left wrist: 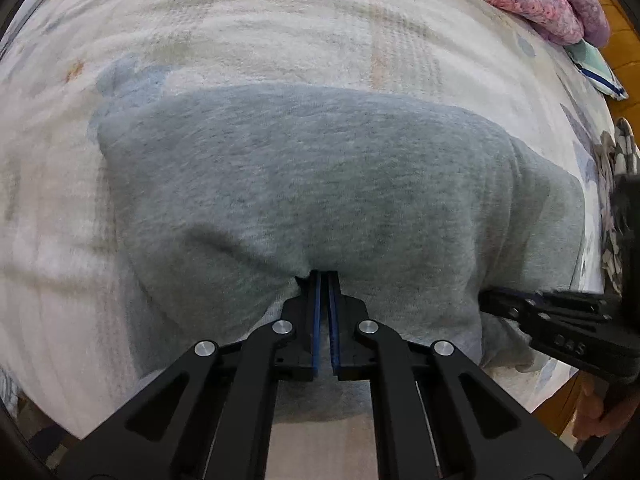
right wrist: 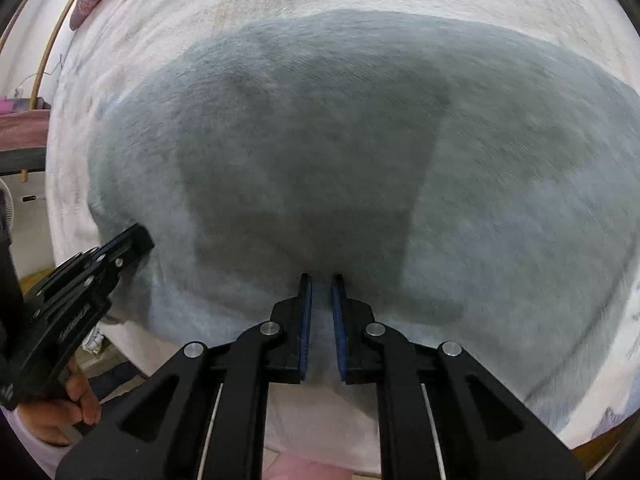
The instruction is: Fold large clothes
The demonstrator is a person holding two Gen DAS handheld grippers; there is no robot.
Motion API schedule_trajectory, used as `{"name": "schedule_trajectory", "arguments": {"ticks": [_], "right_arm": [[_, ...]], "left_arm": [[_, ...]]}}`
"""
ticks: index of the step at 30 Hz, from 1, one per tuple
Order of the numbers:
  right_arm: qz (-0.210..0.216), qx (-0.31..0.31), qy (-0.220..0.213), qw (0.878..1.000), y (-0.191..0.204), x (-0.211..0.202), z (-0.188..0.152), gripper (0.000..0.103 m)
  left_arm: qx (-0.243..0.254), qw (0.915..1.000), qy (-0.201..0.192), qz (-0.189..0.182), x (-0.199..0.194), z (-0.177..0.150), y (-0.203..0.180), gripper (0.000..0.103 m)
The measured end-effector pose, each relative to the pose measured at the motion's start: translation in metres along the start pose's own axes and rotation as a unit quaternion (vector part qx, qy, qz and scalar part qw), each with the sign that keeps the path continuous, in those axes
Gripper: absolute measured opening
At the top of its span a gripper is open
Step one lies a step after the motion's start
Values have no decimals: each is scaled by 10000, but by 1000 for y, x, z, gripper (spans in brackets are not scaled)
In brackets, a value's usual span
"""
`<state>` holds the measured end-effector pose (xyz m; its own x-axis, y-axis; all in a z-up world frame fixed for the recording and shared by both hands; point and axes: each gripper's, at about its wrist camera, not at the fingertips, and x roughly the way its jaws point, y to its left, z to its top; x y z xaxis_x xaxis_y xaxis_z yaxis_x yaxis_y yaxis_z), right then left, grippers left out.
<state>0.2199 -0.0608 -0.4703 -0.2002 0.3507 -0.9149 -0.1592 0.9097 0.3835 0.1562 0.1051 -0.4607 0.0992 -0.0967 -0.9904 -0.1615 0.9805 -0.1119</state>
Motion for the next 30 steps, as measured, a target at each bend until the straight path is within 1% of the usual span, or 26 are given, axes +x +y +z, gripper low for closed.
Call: {"name": "schedule_trajectory", "arguments": {"ticks": [1, 2, 3, 5, 6, 7, 9, 10, 13, 15, 16, 17, 18, 19, 20, 21, 22, 23, 24, 25, 27, 29, 30], "right_arm": [[-205, 75, 183, 9996, -3, -5, -3, 9], [-404, 72, 264, 9988, -6, -11, -7, 10], [-516, 54, 246, 9983, -8, -16, -10, 10], [-1007, 62, 165, 9948, -22, -24, -21, 10], [-1292, 64, 200, 9914, -30, -20, -25, 10], [-1346, 130, 231, 9905, -43, -9, -29, 10], [-948, 297, -90, 9950, -61, 1, -31, 10], [-914, 292, -69, 9954, -61, -2, -31, 10], [-1059, 221, 291, 9937, -58, -20, -32, 11], [-1062, 234, 291, 9936, -62, -33, -37, 12], [-1207, 125, 306, 9921, -66, -31, -39, 12], [-1370, 59, 303, 9901, -70, -25, -40, 11], [-1488, 21, 285, 9885, -81, -10, -43, 10], [-1354, 42, 104, 9907, -89, -2, -45, 10], [-1331, 73, 37, 9911, -91, -3, -46, 10], [-1405, 15, 57, 9901, -87, -5, -45, 11], [-1467, -93, 83, 9891, -85, -5, -46, 11], [-1504, -163, 86, 9884, -81, -2, -46, 11], [-1489, -126, 63, 9888, -81, 1, -48, 11], [-1448, 9, 53, 9894, -83, 1, -49, 11], [-1433, 50, 135, 9896, -82, 1, -46, 11], [-1392, 70, 292, 9898, -89, -5, -40, 12], [-1313, 167, 373, 9905, -92, -12, -23, 14]], "left_arm": [[-61, 10000, 15, 23, -1, 1, 1, 6], [-164, 9999, 24, 40, -3, 0, 2, 6], [-212, 9998, 26, 62, -3, -1, 4, 6], [-221, 9996, 10, 165, -4, -4, 2, 4], [-231, 9995, -26, 199, -3, -5, 2, 3], [-265, 9994, -64, 194, -1, -6, 3, 3], [-323, 9992, -112, 184, 2, -9, 3, 3], [-359, 9991, -113, 194, 0, -10, 4, 3], [-428, 9983, -14, 397, -12, -20, 10, 3], [-463, 9969, 91, 637, -17, -26, 15, 3], [-457, 9963, 150, 717, -17, -30, 15, 3], [-437, 9956, 212, 801, -17, -31, 15, 3], [-387, 9942, 279, 962, -18, -34, 14, 3], [-358, 9930, 280, 1087, -20, -36, 14, 3], [-368, 9918, 271, 1194, -18, -39, 16, 3], [-401, 9905, 292, 1282, -15, -41, 20, 3], [-490, 9896, 329, 1313, -5, -45, 28, 3], [-616, 9910, 305, 1145, 6, -49, 38, 3], [-703, 9912, 248, 1091, 14, -47, 41, 3], [-735, 9907, 198, 1131, 18, -44, 41, 3], [-683, 9895, 289, 1240, 17, -37, 33, 3], [-871, 9889, 402, 1139, 9, -34, 35, 3], [-905, 9889, 402, 1109, 3, -32, 34, 3]]}}
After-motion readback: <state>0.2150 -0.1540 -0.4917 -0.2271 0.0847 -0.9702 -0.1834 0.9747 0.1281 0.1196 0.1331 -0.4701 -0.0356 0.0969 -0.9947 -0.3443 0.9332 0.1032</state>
